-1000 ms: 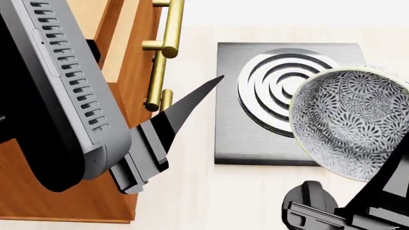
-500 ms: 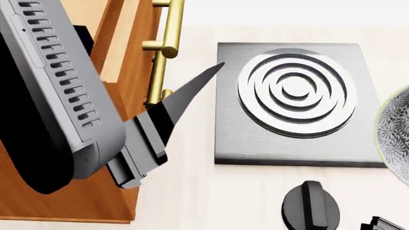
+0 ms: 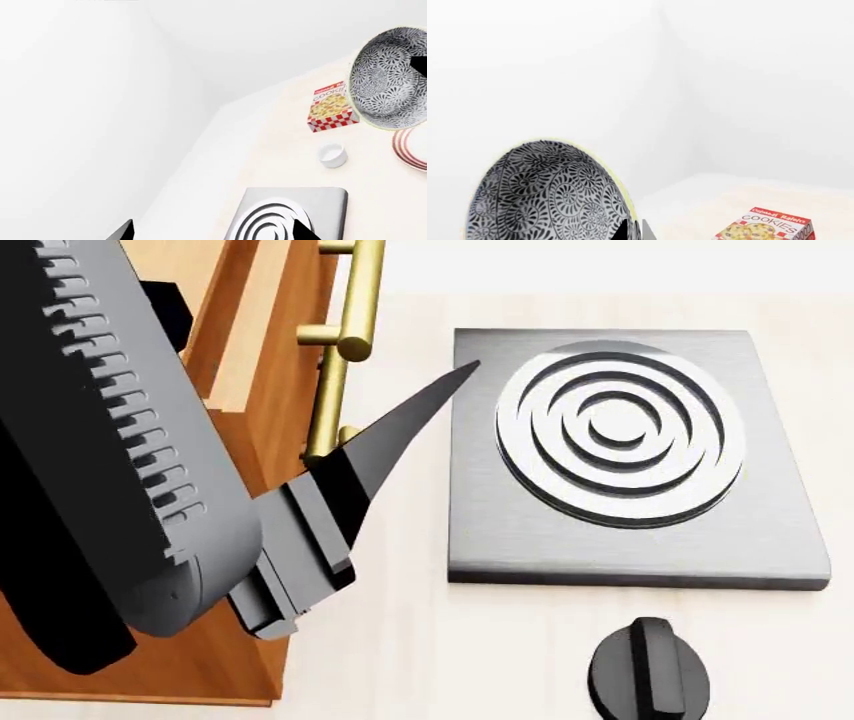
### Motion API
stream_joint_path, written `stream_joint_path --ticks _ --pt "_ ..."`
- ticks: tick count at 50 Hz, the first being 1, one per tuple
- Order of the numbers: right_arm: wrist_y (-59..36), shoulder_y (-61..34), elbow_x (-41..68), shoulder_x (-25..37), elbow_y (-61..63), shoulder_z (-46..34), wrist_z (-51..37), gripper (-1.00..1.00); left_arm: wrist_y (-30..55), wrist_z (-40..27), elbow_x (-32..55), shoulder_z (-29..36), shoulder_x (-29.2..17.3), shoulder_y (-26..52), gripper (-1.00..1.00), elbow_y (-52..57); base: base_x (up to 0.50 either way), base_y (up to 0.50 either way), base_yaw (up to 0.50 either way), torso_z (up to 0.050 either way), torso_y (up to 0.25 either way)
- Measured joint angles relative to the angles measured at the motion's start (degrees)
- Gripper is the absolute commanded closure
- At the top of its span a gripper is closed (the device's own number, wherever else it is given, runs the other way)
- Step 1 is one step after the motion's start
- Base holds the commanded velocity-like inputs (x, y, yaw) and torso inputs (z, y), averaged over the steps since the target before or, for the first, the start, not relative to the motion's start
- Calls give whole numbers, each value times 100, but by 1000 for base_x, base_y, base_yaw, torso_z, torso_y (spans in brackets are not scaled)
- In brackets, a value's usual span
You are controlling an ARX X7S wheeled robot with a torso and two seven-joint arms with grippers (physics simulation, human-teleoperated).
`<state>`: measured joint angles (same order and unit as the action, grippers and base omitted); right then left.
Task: Pick the akita bowl on the wooden cabinet and place it on the plate.
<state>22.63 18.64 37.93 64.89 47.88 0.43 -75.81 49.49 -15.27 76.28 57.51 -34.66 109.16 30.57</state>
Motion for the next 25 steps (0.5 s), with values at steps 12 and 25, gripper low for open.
stream_joint_path --ticks 12,25 --pt "-144 406 523 137 -156 589 -272 100 -25 -14 -24 -8 6 -23 -100 2 0 0 0 0 1" --pt "-99 871 957 -73 -275 1216 -385 100 -48 -19 -41 -25 -14 -39 -100 -6 0 0 0 0 0"
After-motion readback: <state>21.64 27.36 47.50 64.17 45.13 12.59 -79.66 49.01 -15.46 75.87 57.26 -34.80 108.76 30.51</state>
